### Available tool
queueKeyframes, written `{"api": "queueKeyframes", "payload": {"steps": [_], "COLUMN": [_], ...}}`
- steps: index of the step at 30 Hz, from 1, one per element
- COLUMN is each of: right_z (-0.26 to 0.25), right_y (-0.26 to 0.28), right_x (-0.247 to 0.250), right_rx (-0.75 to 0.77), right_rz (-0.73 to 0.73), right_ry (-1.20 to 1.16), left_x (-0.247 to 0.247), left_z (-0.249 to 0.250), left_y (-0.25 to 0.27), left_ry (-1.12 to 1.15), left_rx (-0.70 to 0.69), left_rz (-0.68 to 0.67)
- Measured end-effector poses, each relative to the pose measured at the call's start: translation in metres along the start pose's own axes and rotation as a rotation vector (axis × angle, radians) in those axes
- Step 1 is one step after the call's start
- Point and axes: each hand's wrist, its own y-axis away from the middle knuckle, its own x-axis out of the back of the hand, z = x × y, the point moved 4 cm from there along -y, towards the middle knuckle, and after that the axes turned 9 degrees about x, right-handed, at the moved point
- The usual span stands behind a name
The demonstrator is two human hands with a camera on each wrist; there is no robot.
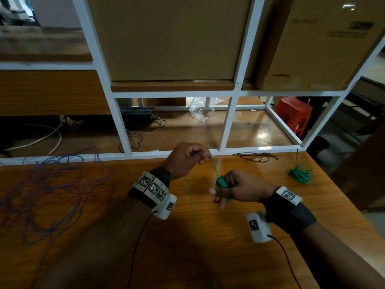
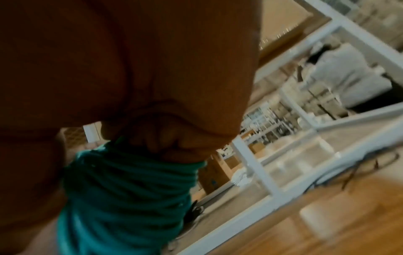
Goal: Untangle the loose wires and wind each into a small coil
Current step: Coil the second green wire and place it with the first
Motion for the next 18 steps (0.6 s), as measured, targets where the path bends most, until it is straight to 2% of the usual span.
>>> {"api": "queueKeyframes", "payload": {"steps": [2,6,9,11,13,14,16,18], "right_z": [-0.007,-0.032,-0.044,-0.041,-0.035,-0.031,-0.019,-0.006], "right_y": [-0.001,0.003,0.001,-0.004,-0.011,-0.013,-0.012,-0.007], "right_x": [-0.008,-0.003,0.012,0.026,0.037,0.042,0.051,0.058], "right_rx": [0.082,0.348,0.512,0.540,0.531,0.514,0.383,0.204], "right_rz": [-0.030,-0.024,0.136,0.346,0.540,0.641,0.865,0.992], "right_ry": [-0.266,-0.845,-1.223,-1.338,-1.297,-1.179,-0.683,-0.156], "left_x": [-0.004,-0.014,-0.027,-0.036,-0.046,-0.050,-0.050,-0.040], "left_z": [0.001,-0.008,-0.010,-0.011,-0.014,-0.015,-0.015,-0.012], "left_y": [-0.004,-0.001,0.008,0.011,0.017,0.021,0.028,0.031], "left_ry": [0.057,0.201,0.380,0.411,0.347,0.326,0.285,0.178], "left_rx": [0.006,0.061,0.073,0.110,0.143,0.155,0.167,0.158], "left_rz": [0.003,-0.016,-0.060,-0.026,-0.016,-0.030,-0.049,-0.031]}}
